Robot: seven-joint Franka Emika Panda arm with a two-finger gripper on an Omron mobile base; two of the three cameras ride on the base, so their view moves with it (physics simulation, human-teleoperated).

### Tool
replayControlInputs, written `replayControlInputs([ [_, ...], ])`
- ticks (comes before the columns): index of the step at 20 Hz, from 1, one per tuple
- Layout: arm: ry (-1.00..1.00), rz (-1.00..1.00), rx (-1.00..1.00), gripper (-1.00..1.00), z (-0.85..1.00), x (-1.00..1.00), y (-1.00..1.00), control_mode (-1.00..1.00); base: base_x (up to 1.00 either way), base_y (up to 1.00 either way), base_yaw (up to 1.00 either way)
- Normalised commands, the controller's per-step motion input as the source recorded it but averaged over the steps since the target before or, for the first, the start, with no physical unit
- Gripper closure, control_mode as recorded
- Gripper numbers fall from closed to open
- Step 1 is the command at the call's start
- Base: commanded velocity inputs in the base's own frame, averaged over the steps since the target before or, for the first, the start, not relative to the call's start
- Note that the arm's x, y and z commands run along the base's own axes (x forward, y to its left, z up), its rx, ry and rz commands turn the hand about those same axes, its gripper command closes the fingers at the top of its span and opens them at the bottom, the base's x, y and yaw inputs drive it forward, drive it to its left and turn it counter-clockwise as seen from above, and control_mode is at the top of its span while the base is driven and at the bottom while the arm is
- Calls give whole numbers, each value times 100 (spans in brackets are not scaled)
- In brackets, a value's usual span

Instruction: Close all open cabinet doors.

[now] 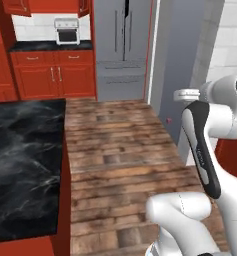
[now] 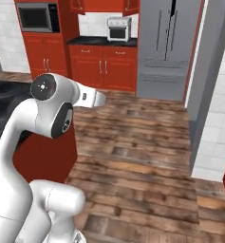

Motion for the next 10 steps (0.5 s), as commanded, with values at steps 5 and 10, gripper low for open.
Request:
replayControlInputs([
  [5, 0, 0, 0, -100, 0, 0, 0, 100, 98, -71, 21],
  [10, 0, 0, 0, -100, 0, 0, 0, 100, 100, -69, 19],
])
